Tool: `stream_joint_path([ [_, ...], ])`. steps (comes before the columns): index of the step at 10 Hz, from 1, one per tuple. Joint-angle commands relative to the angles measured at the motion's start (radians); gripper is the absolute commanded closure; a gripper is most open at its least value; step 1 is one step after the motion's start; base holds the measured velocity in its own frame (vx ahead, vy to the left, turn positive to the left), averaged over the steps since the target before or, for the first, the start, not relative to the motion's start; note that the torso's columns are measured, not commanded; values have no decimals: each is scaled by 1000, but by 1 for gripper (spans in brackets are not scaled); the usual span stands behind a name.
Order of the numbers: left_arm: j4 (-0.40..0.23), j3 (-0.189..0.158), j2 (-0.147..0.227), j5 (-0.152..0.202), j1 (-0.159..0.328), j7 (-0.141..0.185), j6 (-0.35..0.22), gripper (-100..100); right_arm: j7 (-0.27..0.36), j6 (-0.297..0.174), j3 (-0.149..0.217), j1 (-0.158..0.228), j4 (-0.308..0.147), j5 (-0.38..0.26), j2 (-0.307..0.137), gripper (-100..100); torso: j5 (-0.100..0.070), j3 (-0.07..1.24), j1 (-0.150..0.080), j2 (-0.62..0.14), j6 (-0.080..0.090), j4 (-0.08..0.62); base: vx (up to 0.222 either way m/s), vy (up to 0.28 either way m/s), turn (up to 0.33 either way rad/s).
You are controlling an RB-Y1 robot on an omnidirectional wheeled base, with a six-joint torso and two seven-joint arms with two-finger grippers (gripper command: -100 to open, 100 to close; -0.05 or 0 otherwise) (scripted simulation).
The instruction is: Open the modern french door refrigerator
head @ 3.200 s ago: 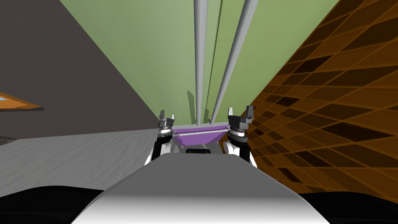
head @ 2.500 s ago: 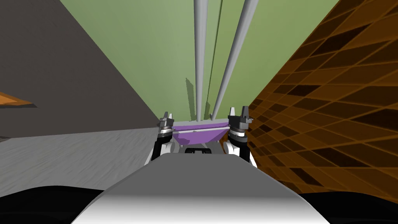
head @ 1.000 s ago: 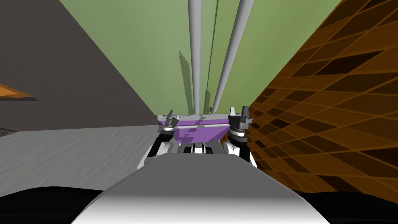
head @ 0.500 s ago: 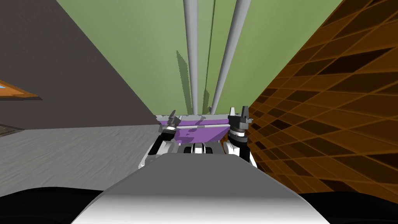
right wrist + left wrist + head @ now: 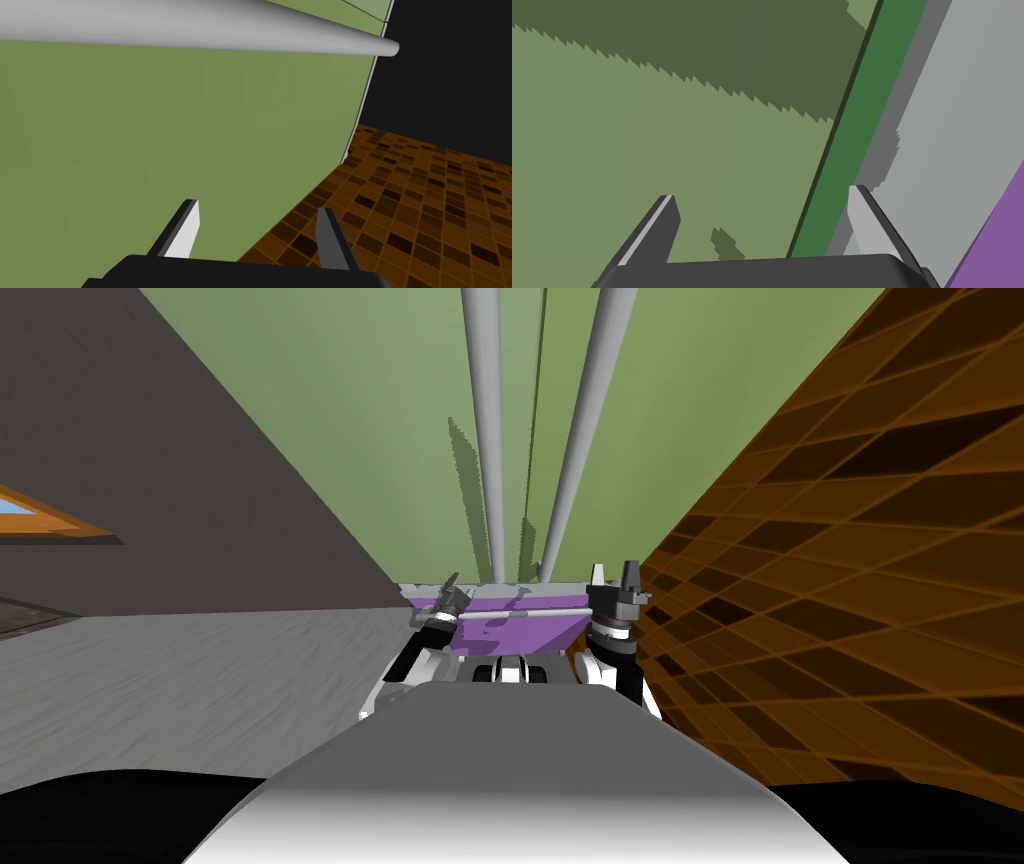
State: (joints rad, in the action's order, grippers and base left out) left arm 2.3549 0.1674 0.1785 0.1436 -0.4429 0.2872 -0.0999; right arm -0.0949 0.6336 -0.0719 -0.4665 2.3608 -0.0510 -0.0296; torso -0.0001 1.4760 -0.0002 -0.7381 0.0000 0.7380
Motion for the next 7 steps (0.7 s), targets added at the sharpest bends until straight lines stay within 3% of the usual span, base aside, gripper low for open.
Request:
stream_joint_path([
  [1,13,18,1,15,7,26,-71,-100,0,0,0,0,0,0,0,0,0,0,0,0,0,0,7,-28,25],
  [7,42,61,-6,44,16,76,-206,-100,0,0,0,0,0,0,0,0,0,0,1,0,0,0,5,-31,23],
])
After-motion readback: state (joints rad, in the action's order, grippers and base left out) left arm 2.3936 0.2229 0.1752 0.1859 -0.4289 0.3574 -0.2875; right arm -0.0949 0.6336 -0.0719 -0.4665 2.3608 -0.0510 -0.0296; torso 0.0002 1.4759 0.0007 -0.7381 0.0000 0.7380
